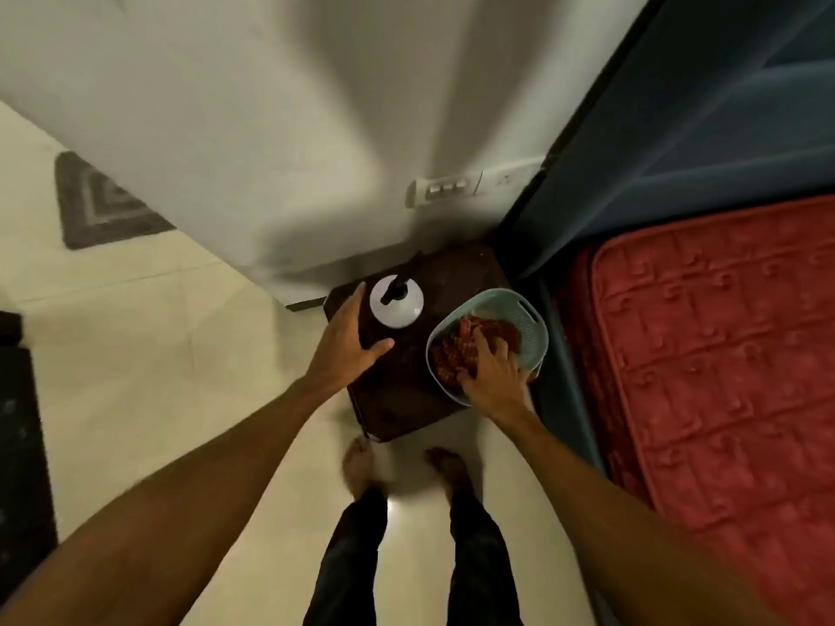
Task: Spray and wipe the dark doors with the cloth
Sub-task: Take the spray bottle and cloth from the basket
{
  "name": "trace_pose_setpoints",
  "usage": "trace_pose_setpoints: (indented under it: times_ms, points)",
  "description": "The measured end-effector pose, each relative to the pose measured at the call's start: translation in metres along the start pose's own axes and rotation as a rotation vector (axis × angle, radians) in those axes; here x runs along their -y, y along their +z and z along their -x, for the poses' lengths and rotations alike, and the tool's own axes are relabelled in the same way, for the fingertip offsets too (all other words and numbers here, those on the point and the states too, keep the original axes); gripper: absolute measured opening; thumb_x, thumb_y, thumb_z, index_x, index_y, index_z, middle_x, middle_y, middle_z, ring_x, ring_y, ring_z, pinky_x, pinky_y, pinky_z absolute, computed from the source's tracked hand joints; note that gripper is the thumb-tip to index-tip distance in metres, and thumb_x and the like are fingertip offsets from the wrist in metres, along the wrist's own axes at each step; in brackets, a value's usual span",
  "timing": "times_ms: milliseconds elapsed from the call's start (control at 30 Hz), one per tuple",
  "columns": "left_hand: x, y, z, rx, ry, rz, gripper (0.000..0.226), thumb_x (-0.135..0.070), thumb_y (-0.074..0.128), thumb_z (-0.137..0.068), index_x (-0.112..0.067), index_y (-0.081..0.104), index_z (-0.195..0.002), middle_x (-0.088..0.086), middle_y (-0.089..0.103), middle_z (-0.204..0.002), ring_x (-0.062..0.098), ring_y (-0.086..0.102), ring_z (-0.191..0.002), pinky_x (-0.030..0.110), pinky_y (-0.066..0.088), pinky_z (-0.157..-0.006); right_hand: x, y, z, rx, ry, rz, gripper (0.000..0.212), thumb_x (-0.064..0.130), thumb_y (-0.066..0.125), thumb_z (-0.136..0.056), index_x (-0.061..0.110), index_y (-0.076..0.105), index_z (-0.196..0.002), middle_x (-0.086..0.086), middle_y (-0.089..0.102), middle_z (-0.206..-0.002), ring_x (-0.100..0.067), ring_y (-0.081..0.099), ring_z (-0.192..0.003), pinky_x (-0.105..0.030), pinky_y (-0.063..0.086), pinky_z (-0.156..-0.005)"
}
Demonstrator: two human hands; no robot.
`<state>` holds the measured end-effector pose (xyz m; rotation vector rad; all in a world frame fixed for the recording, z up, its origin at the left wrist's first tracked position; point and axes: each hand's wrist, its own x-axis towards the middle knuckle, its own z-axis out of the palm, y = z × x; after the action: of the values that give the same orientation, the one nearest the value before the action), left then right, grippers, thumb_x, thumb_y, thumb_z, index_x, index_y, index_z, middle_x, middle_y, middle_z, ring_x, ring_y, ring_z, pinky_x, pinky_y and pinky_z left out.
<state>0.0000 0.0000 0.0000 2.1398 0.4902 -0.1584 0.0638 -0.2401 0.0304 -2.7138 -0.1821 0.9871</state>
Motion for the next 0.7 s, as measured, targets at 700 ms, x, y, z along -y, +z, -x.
trace_pose_setpoints:
  times_ms: [700]
  points:
    - [-0.012, 0.072, -0.094, -0.115, 0.348, 0.224, 0.058, -0.025, 0.07, -0.098, -0.02, 0.046, -0.151, -0.007, 0.071, -0.111, -0.008, 0.066, -0.086, 0.012, 0.052, -0.086, -0.013, 0.048, -0.068, -0.345, -0.015, -0.283, 0.053, -0.01, 0.059, -0.081, 0.015, 0.073, -0.125, -0.011, 0.063, -0.131, -0.031, 0.057, -0.12, -0.036, 0.045, -0.103]
